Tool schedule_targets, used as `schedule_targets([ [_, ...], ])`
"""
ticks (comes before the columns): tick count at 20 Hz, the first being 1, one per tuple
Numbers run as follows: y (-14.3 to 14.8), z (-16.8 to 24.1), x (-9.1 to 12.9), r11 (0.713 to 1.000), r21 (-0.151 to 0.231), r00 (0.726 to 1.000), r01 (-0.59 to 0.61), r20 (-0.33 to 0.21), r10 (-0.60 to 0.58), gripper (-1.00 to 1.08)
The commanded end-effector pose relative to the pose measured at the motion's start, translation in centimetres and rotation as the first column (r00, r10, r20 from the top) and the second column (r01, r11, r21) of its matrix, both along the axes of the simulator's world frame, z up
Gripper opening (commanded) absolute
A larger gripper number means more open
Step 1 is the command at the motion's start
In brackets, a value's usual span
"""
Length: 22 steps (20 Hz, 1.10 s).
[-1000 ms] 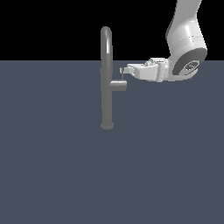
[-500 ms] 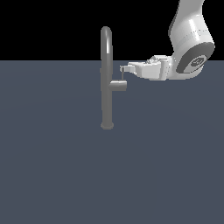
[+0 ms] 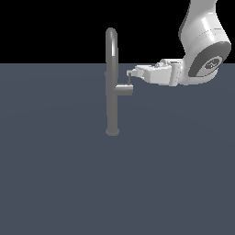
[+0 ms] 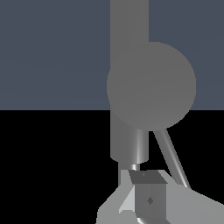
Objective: Turn on the faucet by rotating a designated handle.
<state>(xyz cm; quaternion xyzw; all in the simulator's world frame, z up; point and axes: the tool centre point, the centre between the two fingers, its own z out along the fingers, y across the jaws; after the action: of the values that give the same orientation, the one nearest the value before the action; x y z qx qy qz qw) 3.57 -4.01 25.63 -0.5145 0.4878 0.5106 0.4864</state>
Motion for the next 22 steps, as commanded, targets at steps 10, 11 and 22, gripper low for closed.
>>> schedule_targets([
  [10,-0.2,-0.5,-2.8,1.0,0.003,1.0,-0.007,0.001,0.007,-1.0],
  [11,-0.2,-0.7,-3.1,1.0,0.004,1.0,-0.007,0.0,0.007,-1.0],
  [22,-0.3,-3.3,-5.5,1.0,0.004,1.0,-0.009,0.001,0.009,-1.0],
])
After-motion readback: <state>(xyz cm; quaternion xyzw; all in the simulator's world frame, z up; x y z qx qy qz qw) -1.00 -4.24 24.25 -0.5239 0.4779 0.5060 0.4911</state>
